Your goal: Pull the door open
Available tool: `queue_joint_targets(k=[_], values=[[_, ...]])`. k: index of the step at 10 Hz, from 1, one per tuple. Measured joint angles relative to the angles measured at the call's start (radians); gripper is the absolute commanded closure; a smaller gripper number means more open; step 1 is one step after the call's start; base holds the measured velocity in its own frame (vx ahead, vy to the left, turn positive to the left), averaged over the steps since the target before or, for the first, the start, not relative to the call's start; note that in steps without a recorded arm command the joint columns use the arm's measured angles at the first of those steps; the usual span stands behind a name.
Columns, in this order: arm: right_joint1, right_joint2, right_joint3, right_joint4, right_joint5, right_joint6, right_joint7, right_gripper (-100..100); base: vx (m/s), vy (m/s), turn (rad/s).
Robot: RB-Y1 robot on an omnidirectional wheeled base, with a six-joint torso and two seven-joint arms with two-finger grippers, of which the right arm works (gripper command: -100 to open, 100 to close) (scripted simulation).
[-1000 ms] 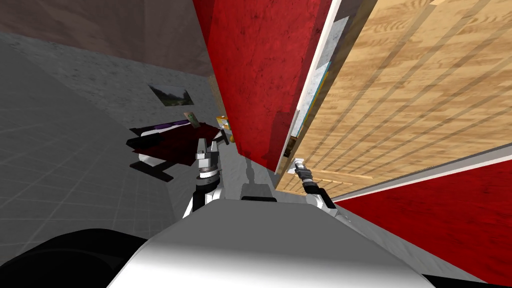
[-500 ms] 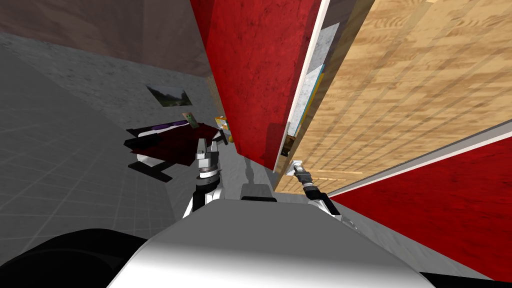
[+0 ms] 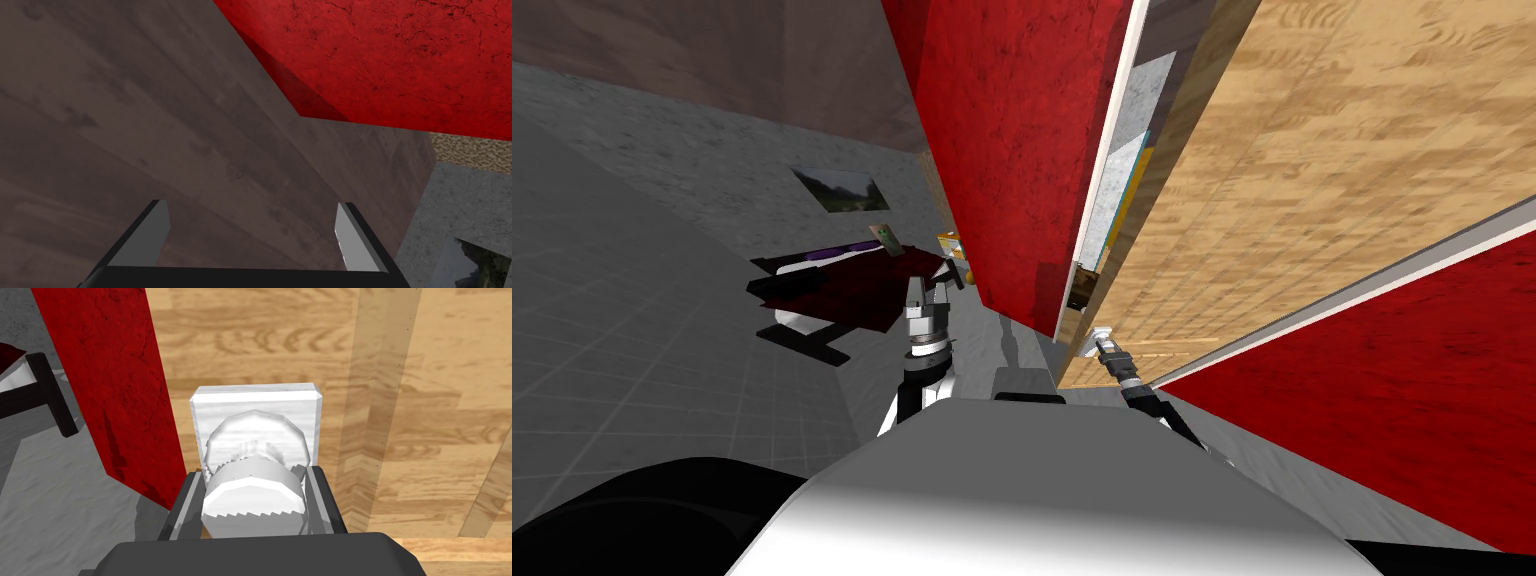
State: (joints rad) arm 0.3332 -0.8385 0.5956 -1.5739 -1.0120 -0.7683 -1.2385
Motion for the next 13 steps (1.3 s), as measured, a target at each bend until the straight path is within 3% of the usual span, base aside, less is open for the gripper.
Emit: queue_joint_targets(k=[3, 5, 13], values=[[0.035, -0.04, 0.039, -0.046, 0.033, -0.023, -0.026, 100, -0.084, -0.087, 0.008], [0.042, -0.048, 0.054, -0.048, 0.045, -0.032, -0.034, 100, -0.018, -0.03, -0.108], [0.123, -0.148, 0.15, -0.051, 0.155, -0.209, -0.108, 100, -0.025, -0.039, -0.021]])
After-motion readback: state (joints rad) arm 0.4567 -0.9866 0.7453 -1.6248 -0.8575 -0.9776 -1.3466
